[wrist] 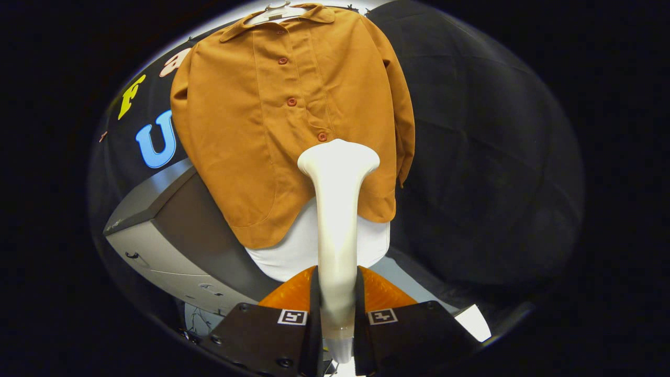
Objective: Iron the clothes twice with a garment steamer, once on the left side and once on the right side.
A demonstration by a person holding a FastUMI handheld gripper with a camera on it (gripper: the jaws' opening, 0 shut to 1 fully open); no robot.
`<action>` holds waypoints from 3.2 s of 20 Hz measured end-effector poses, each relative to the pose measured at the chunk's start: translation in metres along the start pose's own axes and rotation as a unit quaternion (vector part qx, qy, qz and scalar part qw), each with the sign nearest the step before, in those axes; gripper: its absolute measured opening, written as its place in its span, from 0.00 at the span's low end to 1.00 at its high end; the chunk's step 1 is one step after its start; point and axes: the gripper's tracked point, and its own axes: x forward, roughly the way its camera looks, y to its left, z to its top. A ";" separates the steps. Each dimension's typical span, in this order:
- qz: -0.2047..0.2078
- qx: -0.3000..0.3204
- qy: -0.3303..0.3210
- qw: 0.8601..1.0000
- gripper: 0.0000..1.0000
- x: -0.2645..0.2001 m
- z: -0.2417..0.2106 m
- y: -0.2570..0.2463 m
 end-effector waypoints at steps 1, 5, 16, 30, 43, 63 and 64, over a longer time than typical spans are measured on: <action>-0.001 0.001 -0.002 1.000 0.27 -0.006 -0.002 0.004; -0.011 -0.008 -0.043 0.999 0.27 -0.030 0.012 0.022; 0.023 -0.007 -0.174 0.985 0.27 -0.113 0.134 0.089; 0.092 -0.041 -0.274 0.956 0.27 -0.192 0.234 0.227; 0.140 -0.054 -0.301 0.942 0.27 -0.254 0.230 0.340; 0.143 -0.050 -0.310 0.938 0.27 -0.281 0.221 0.349; 0.144 -0.049 -0.310 0.938 0.27 -0.281 0.222 0.349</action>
